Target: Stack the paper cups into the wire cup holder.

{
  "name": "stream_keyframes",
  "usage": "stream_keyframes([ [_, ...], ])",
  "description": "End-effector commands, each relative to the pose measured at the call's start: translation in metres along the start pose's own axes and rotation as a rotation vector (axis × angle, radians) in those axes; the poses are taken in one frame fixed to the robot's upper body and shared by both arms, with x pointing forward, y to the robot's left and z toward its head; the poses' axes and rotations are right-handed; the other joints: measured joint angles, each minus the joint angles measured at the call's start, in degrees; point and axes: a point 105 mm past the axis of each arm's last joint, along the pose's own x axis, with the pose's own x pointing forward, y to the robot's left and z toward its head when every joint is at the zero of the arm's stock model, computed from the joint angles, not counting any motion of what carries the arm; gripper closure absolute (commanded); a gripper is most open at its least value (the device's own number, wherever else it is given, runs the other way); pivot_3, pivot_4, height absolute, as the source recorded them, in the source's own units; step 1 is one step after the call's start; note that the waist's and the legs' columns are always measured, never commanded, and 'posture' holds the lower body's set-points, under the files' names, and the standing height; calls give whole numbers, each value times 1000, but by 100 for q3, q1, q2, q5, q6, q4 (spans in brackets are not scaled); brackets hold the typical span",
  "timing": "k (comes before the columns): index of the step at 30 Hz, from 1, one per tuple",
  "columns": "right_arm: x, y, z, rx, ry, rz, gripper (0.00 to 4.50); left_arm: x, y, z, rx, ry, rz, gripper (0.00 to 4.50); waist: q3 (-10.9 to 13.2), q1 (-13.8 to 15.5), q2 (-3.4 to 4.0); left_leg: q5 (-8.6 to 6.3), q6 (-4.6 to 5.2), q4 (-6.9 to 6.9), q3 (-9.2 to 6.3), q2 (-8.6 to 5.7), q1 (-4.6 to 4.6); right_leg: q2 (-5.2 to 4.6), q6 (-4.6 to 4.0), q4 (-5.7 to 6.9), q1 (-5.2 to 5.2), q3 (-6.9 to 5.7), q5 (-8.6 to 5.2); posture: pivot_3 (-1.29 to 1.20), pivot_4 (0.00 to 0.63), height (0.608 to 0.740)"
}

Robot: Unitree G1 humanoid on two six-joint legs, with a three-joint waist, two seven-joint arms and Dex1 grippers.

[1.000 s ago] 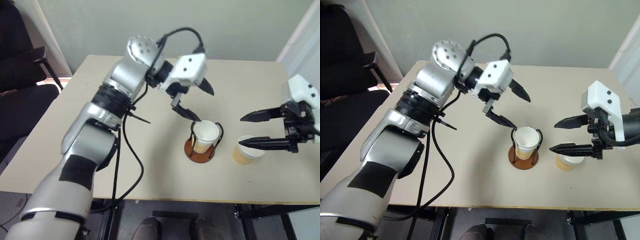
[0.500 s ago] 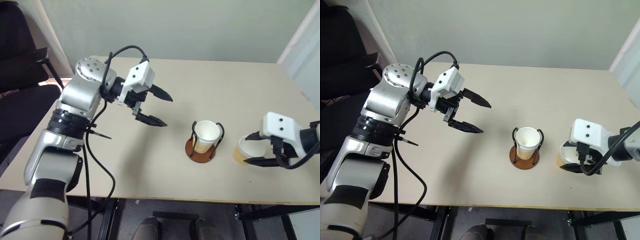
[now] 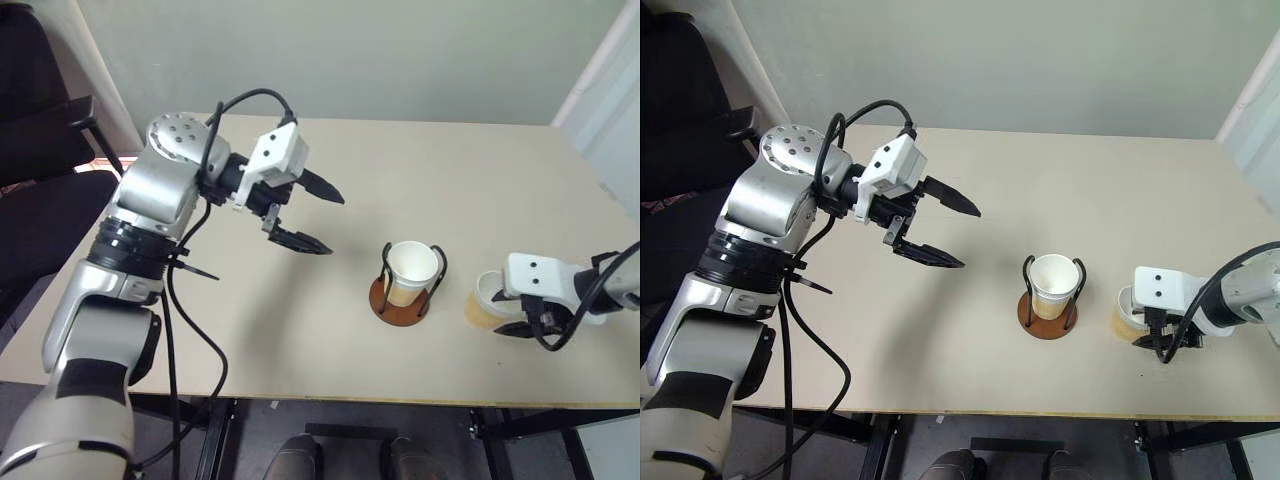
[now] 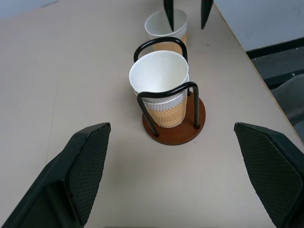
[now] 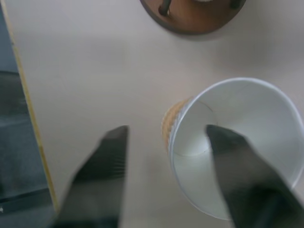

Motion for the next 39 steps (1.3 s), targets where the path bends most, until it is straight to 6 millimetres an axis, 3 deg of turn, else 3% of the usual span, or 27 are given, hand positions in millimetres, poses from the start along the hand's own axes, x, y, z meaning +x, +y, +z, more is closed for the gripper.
stream_keyframes([
  [1,-1,-1,3,-34,4,-7,3104,-5,-1,8,39,-4,-13,0,0,0,0,0,0,0,1,0,0,0,0,0,0,0,0,0,150,740],
  [5,-3,-1,4,-40,2,-3,4480,-5,-1,8,41,-2,-11,0,0,0,0,-1,2,0,1,0,0,0,0,0,0,1,0,0,150,740],
  [9,-9,0,4,-33,-7,-1,4480,-3,-4,6,31,-14,-18,0,0,-1,0,-3,3,0,0,0,0,0,-1,-2,2,1,-1,0,150,740],
  [15,-46,-8,24,-28,-75,-39,4480,-4,-13,1,-10,-45,-9,0,1,-5,-1,-6,0,-4,2,0,-1,0,-6,-4,0,2,-4,0,150,740],
  [17,-71,-16,39,-67,-101,-79,4480,-6,-17,-1,-27,-44,-2,0,1,-13,0,-7,-2,-4,3,0,0,1,-9,-4,0,3,-6,0,150,740],
  [19,-97,-21,70,-168,-161,-110,4480,-6,-21,-5,-46,-44,0,0,2,-30,4,-7,-3,-8,7,-1,0,1,-11,-4,-4,8,-7,0,150,740],
  [21,-105,-20,90,-231,-201,-97,4480,-5,-23,-6,-53,-46,-2,0,2,-62,-1,-5,-5,-20,14,-3,2,2,-16,-1,-13,19,-10,0,150,740],
  [25,-99,-20,121,-366,-228,-8,4480,2,-25,-4,-48,-48,-23,0,-6,-108,-24,-8,-2,-26,0,7,16,14,-39,0,-6,7,-23,0,150,740],
  [29,-80,-25,135,-436,-212,56,4480,4,-26,-3,-38,-40,-37,0,-2,-107,-18,-5,-4,-22,-4,1,12,7,-39,6,-12,5,-22,0,150,740],
  [33,-64,-34,133,-475,-173,71,4480,4,-27,-3,-35,-33,-39,0,-2,-103,-18,-4,-5,-29,-8,2,10,4,-42,2,-13,1,-25,0,150,740],
  [39,-56,-41,126,-494,-139,73,4480,3,-28,-2,-38,-29,-35,0,-1,-104,-18,-5,-8,-49,-5,0,8,0,-52,-4,-17,0,-31,0,150,740],
])
